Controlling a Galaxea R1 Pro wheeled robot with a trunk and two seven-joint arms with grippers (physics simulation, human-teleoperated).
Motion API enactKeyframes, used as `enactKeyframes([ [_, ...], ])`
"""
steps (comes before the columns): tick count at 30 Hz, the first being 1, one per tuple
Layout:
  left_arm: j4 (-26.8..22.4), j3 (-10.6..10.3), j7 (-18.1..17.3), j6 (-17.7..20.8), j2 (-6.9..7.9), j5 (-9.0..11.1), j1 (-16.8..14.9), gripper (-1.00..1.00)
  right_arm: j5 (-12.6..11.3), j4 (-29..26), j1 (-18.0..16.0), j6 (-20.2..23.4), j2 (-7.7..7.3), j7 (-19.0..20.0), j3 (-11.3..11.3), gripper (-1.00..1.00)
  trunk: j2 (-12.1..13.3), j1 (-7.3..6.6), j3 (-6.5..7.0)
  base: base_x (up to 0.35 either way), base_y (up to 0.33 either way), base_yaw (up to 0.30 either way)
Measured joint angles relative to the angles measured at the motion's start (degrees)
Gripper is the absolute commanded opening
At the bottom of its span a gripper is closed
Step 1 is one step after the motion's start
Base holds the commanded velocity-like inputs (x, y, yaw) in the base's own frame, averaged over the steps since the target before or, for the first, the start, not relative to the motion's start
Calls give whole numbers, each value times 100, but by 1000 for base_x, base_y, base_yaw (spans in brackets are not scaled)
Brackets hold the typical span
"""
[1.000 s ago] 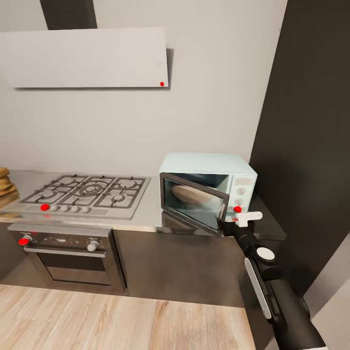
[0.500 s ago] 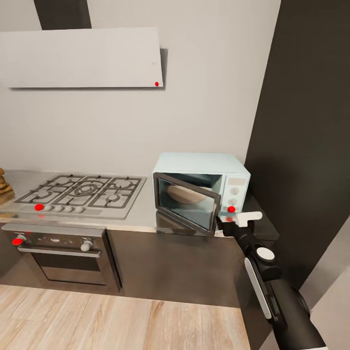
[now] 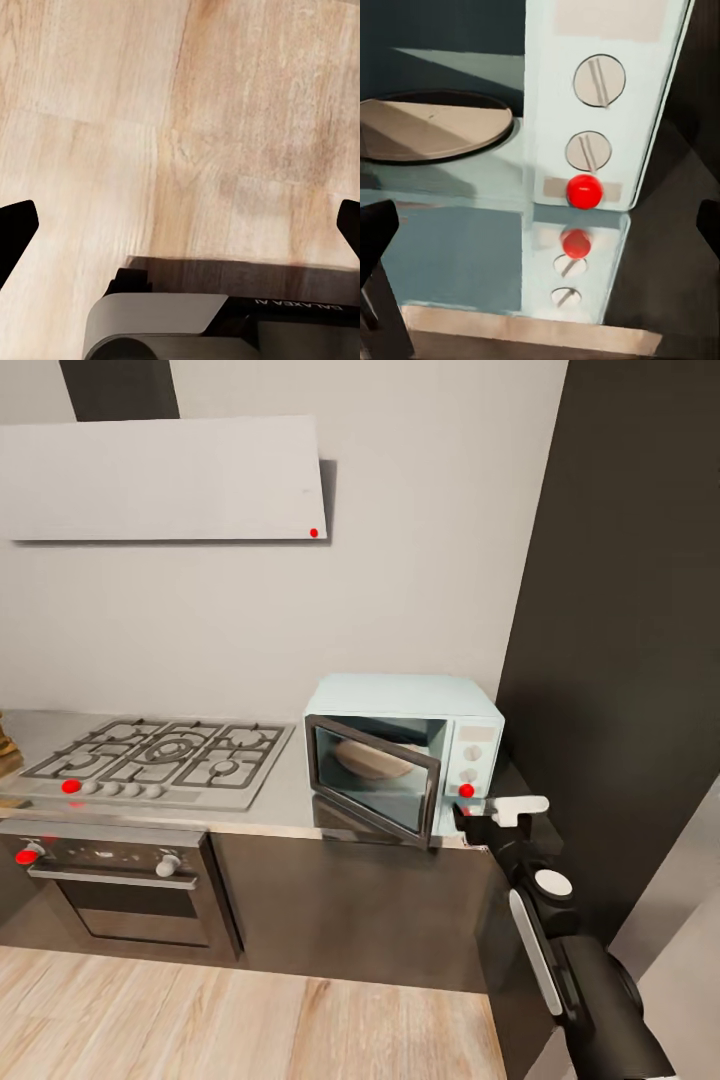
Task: In the kitchen, take the popcorn bag from the countertop, put it into the microwave, and heat it until the popcorn is cooked so the cooked popcorn ends up inside the bag.
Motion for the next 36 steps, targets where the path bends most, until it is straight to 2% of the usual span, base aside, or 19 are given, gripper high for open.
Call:
enactKeyframes([
  [2,0,2,0,0,0,0,0,100,-6,-41,22,-37,6,20,-207,100,-1,-1,0,142,0,0],
  [5,0,3,0,0,0,0,-1,100,-12,-58,52,-340,2,26,-331,100,0,-1,0,105,0,0],
  [8,0,3,0,0,0,0,-1,100,13,-12,47,-547,-14,48,-311,100,0,0,0,22,0,0],
  [14,0,2,0,0,2,0,-1,100,35,51,4,-563,-10,60,-275,100,-1,-2,0,93,0,0],
  [19,0,4,0,0,6,0,-1,100,35,153,-7,-544,-5,57,-20,100,-1,-2,0,248,0,0],
  [28,0,3,0,0,8,0,1,100,27,321,-21,-542,-15,128,46,100,-1,-2,0,149,0,0],
  [36,0,3,0,0,9,-3,0,100,17,322,-21,-542,-16,140,54,100,0,0,0,15,0,0],
])
